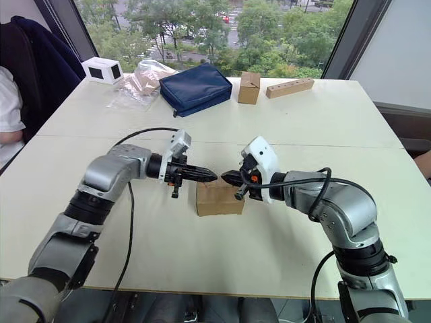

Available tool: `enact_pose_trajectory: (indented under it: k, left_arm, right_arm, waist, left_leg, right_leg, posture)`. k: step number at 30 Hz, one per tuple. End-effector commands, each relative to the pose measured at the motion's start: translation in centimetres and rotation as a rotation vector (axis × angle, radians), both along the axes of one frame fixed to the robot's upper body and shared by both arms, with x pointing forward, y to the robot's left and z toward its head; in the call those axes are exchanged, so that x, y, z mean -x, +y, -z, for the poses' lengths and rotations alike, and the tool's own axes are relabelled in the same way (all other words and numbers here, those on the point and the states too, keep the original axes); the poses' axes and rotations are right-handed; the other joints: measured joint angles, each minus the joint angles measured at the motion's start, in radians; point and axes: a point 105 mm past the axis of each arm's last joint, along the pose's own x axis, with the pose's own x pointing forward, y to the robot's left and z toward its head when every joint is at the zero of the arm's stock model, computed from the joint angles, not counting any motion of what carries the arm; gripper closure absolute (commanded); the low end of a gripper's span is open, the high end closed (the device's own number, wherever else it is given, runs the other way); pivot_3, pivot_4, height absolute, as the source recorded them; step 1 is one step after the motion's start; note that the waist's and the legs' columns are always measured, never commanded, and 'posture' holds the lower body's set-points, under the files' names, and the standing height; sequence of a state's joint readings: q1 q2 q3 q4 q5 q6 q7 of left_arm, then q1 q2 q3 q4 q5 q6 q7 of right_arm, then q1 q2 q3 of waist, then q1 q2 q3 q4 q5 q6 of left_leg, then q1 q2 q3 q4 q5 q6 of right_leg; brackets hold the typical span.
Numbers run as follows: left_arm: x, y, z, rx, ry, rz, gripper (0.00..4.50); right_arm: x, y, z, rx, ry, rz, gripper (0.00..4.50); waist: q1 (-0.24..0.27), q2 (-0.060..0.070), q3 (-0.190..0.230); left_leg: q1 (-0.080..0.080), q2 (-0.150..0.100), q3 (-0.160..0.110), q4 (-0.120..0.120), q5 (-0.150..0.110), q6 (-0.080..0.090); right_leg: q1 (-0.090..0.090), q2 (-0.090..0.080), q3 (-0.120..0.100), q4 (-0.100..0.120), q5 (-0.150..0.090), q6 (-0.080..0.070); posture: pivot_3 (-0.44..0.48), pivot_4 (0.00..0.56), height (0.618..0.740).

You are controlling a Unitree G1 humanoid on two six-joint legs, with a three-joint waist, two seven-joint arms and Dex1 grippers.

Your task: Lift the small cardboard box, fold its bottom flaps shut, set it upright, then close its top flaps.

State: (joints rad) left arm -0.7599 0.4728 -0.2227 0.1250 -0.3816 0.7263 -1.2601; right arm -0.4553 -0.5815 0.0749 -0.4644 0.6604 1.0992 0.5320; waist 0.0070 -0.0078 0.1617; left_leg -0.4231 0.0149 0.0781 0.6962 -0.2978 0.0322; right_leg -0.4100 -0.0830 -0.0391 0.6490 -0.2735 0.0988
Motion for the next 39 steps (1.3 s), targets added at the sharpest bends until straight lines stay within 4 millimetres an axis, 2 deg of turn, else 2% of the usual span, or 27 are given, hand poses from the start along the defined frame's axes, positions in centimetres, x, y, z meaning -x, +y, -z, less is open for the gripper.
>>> enact_pose_trajectory:
  k: [1,4,7,9,13,17,20,24,28,32,39]
  left_arm:
    - [0.9,-0.1,2.1,-0.046,0.03,0.01,4.49]
    - [1.1,0.1,3.7,-0.089,0.045,0.001,4.49]
    - [0.9,0.3,4.0,-0.099,0.044,-0.014,4.49]
    - [0.6,0.3,3.2,-0.075,0.038,-0.029,4.49]
    - [0.2,0.3,-0.6,0.037,-0.001,-0.051,4.49]
    - [0.8,1.1,-3.9,0.097,-0.074,-0.059,4.49]
    - [0.8,2.0,-5.0,0.099,-0.107,-0.118,4.49]
    - [1.8,4.3,-5.7,0.082,-0.167,-0.176,4.49]
    - [3.3,6.4,-5.4,0.044,-0.173,-0.223,4.49]
    - [5.0,8.2,-3.6,-0.005,-0.158,-0.255,4.49]
    - [7.2,11.6,-1.8,-0.096,-0.075,-0.281,4.49]
  right_arm:
    - [0.0,-0.1,1.4,0.036,0.001,-0.006,4.5]
    - [0.2,-0.2,2.2,0.058,0.013,-0.012,4.5]
    - [0.1,-0.3,2.0,0.059,0.001,-0.012,4.5]
    - [0.0,-0.3,1.3,0.045,-0.016,-0.012,4.5]
    - [0.1,-0.1,-2.6,-0.034,-0.102,-0.021,4.5]
    - [1.3,-0.9,-5.8,-0.061,-0.179,-0.04,4.5]
    - [2.4,-1.8,-6.5,-0.026,-0.213,-0.052,4.5]
    - [3.9,-3.7,-6.7,0.057,-0.218,-0.056,4.5]
    - [5.1,-6.0,-6.6,0.153,-0.224,-0.04,4.5]
    - [6.4,-7.7,-6.5,0.229,-0.222,-0.056,4.5]
    - [8.1,-9.3,-6.3,0.259,-0.156,-0.076,4.5]
  waist:
    - [0.001,0.0,0.0]
    - [0.004,-0.001,0.0]
    - [0.003,0.0,-0.001]
    - [0.002,0.0,-0.001]
    - [0.002,0.0,0.0]
    - [0.002,0.0,0.0]
    - [0.004,0.0,0.0]
    - [0.002,0.0,0.0]
    - [0.0,0.0,0.0]
    - [0.0,0.0,0.0]
    - [0.003,0.0,0.001]
  left_leg:
    - [0.0,0.0,0.0,0.0,0.0,0.0]
    - [0.0,0.0,0.0,0.0,0.0,0.0]
    - [0.002,0.0,0.0,0.0,0.0,0.0]
    - [0.003,0.0,0.0,0.0,0.0,0.0]
    - [0.002,0.0,0.0,0.0,0.0,0.0]
    - [0.0,0.001,0.0,0.0,0.0,0.0]
    - [-0.001,0.0,0.0,-0.001,0.0,0.0]
    - [0.0,0.0,0.0,-0.001,0.0,0.0]
    - [0.0,0.0,0.0,-0.002,0.0,-0.001]
    - [0.001,0.0,0.0,-0.003,0.0,-0.001]
    - [0.004,0.0,0.0,-0.006,0.001,-0.003]
  right_leg:
    - [0.0,0.0,0.0,0.0,0.0,0.0]
    - [0.001,0.0,0.0,0.0,0.0,0.0]
    - [0.002,0.0,0.0,0.0,0.0,0.0]
    - [0.002,0.0,0.0,0.0,0.0,0.0]
    - [0.002,0.0,0.0,0.0,0.0,0.0]
    - [-0.001,-0.002,0.0,0.0,0.0,0.0]
    - [-0.001,-0.003,0.0,0.0,0.0,0.0]
    - [0.0,-0.005,0.0,-0.002,0.0,0.0]
    - [0.0,-0.005,0.0,-0.002,0.0,0.0]
    - [0.001,-0.006,0.0,-0.003,0.0,-0.001]
    - [0.002,-0.008,0.0,-0.005,-0.003,-0.005]
  posture:
    - [0.0,0.15,0.74]
    - [0.0,0.15,0.74]
    - [0.0,0.15,0.74]
    - [0.0,0.15,0.74]
    - [0.0,0.15,0.74]
    - [0.0,0.15,0.74]
    - [0.0,0.15,0.74]
    - [0.0,0.15,0.74]
    - [0.0,0.15,0.74]
    - [0.0,0.15,0.74]
    - [0.0,0.15,0.74]
